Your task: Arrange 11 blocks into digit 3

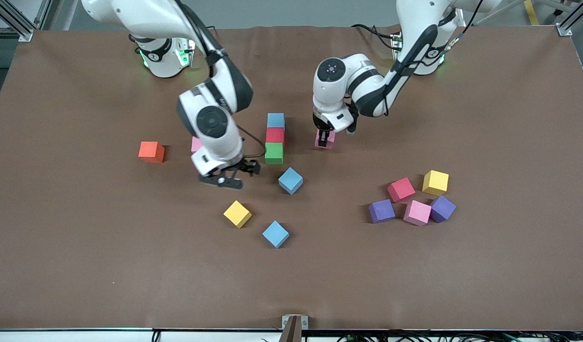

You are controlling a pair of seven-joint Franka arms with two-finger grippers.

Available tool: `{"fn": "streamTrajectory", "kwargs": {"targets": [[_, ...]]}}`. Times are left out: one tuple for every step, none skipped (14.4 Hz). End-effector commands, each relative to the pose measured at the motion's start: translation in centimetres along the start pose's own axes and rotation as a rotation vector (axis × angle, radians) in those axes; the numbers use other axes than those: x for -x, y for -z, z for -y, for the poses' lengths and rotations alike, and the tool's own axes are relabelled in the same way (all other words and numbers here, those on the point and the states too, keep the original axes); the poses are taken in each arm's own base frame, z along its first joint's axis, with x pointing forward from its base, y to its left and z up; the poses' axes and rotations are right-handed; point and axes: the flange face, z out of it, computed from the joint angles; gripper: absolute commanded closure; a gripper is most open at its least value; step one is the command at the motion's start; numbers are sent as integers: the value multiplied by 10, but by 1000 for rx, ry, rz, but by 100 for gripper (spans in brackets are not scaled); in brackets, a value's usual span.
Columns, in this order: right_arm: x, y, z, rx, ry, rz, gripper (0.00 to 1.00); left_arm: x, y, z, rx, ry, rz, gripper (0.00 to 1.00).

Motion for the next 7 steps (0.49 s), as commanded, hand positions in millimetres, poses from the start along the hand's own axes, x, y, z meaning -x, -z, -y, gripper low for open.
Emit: {"fn": "streamTrajectory", "kwargs": {"targets": [[-18, 8, -28, -3, -60, 1, 0, 22, -3, 20, -6, 61, -12, 59], [-29, 16, -31, -14, -118, -6, 0, 33, -8, 29, -17, 71, -11, 59], [-41, 28, -33, -32, -200, -21, 0, 39, -11, 32, -25, 91, -8, 59], [-51, 29, -26, -45, -279, -29, 0, 46, -12, 35, -29, 102, -4, 59], [-61, 15, -15, -42, -342, -26, 0, 55, -15, 39, -34, 106, -2, 59], [-72, 10, -4, -50, -405, -35, 0, 63, -16, 41, -38, 102, 1, 59], [-80, -2, 8, -49, -453, -41, 0, 71, -19, 43, -43, 99, 4, 59]]}}
